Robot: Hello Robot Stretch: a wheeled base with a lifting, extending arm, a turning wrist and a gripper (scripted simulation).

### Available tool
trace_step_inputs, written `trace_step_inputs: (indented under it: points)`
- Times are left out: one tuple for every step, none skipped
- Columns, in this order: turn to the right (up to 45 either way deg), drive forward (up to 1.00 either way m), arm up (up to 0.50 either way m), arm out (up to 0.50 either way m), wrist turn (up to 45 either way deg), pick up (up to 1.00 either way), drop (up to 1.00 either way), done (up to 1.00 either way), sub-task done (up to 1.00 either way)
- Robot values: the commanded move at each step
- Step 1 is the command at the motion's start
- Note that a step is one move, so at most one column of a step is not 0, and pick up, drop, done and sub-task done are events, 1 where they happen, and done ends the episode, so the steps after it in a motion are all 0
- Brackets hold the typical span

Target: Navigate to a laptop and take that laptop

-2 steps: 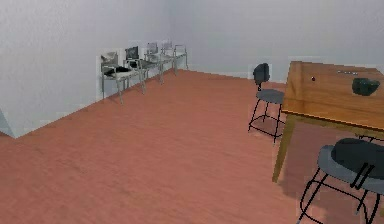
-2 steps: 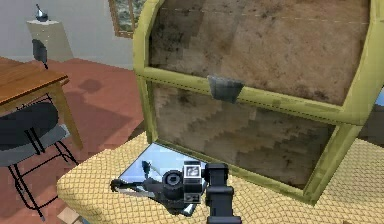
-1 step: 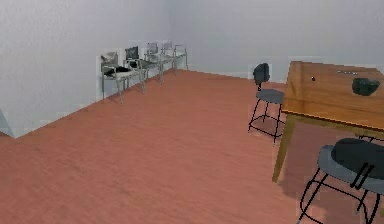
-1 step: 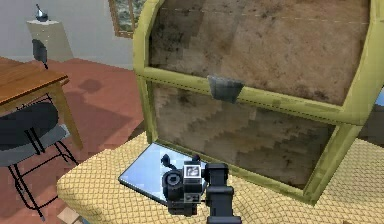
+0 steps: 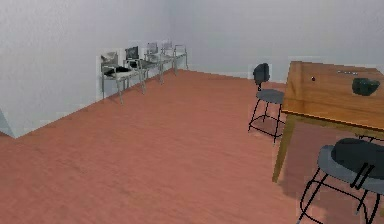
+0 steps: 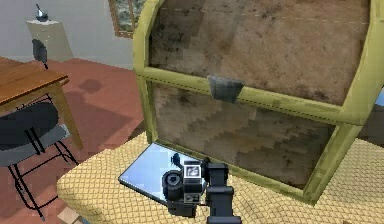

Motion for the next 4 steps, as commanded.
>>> trace_step_inputs:
  points:
    - [0.0,0.00,-0.30,0.00,0.0,0.00,0.00,0.00,0.00]
    - [0.0,0.00,0.00,0.00,0.0,1.00,0.00,0.00,0.00]
    - [0.0,0.00,0.10,0.00,0.0,0.00,0.00,0.00,0.00]
    - [0.0,0.00,0.00,0.00,0.0,0.00,0.00,1.00,0.00]
